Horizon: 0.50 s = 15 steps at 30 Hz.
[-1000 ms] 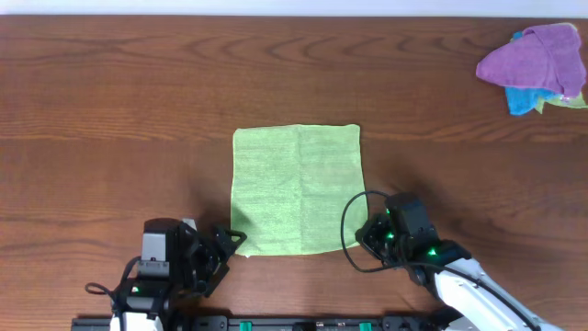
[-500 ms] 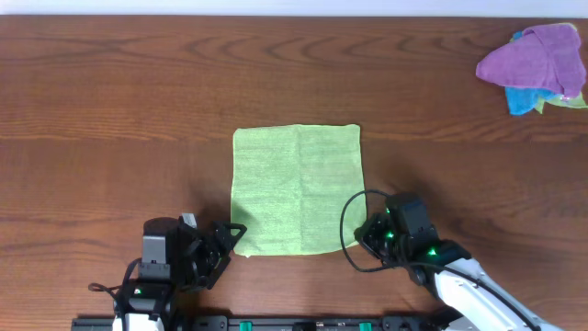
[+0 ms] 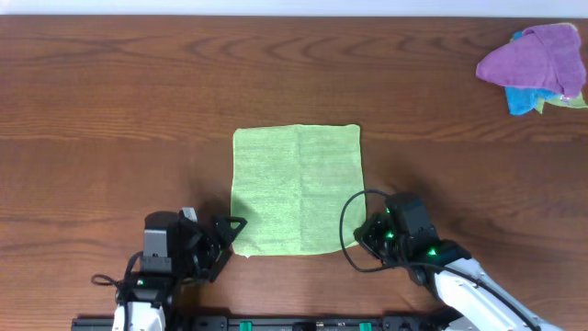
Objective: Fold the cloth
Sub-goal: 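Grasp the cloth's near edge corners with both grippers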
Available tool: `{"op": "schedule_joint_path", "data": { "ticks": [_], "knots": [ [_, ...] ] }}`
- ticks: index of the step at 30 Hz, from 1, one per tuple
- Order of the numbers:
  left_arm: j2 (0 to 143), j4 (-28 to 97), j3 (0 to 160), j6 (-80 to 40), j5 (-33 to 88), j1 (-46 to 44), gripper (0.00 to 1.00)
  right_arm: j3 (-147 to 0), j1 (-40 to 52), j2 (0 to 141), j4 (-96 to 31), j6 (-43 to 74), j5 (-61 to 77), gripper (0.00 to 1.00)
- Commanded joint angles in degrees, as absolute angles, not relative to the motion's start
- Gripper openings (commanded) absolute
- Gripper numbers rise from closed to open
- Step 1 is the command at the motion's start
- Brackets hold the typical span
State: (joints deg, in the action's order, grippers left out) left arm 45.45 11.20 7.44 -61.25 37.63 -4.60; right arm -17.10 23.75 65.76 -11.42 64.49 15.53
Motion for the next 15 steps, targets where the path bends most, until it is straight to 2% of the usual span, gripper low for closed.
{"op": "schedule_joint_path", "data": {
  "ticks": [1,12,15],
  "knots": [
    [49.7,11.4,5.7,-61.0,34.6,-4.5,0.93,-16.7,24.0,65.9,-11.3,64.7,15.7,0.01],
    [61.4,1.7,5.7,-61.6,37.6,-4.5,0.85,-16.7,24.0,65.9,-11.3,64.7,15.7,0.02],
    [63.2,0.9,5.7,-61.6,37.8,-4.5,0.66,-16.7,24.0,65.9,-11.3,64.7,15.7,0.01]
  ]
}}
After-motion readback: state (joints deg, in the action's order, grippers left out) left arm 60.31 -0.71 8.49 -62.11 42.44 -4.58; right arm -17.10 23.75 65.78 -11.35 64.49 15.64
